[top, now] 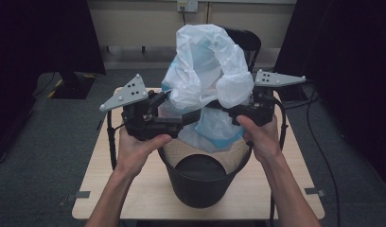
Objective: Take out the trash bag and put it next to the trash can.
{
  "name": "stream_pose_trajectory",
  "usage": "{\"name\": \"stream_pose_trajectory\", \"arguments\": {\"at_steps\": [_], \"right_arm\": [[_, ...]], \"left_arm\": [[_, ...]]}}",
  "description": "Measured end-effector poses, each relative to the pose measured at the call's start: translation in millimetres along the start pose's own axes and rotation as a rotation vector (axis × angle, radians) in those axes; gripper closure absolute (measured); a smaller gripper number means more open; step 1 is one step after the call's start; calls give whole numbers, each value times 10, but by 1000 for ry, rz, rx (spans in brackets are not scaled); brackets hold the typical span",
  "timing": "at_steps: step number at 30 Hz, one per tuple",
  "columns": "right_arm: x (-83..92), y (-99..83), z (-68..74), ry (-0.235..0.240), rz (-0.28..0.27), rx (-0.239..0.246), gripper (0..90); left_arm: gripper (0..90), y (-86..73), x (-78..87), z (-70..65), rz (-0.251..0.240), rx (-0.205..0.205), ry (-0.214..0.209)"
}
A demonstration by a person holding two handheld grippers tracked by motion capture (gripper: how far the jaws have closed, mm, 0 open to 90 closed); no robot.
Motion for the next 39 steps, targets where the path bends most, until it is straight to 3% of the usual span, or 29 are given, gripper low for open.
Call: {"name": "stream_pose_trajectory", "arguments": {"at_steps": [11, 16, 23, 28, 34, 39], "right_arm": [[-14, 31, -164, -18, -15, -30, 880], [-5, 75, -176, -30, -15, -22, 880], [26, 84, -231, -42, -19, -29, 880], [27, 98, -255, -51, -15, -30, 880], [90, 139, -293, -63, -38, -31, 881], [118, 175, -361, -79, -40, -36, 882]], "left_arm": [[263, -118, -5, 71, 17, 15, 21], [263, -126, 43, 78, -3, 25, 18], [269, -155, 132, 142, -39, 49, 48], [264, -136, 161, 169, -46, 56, 45], [264, 0, 218, 144, -52, 29, 58], [259, -32, 176, 153, -53, 38, 53]]}}
Point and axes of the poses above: each handheld gripper's, and its own axes: x roughly backward along the jaws, y roughly out of its top, z roughly to its left, the point moved 4 cm from there along -x, roughly forward along the jaws, and after that the axes turned 10 degrees about z, right-handed, at the moved point
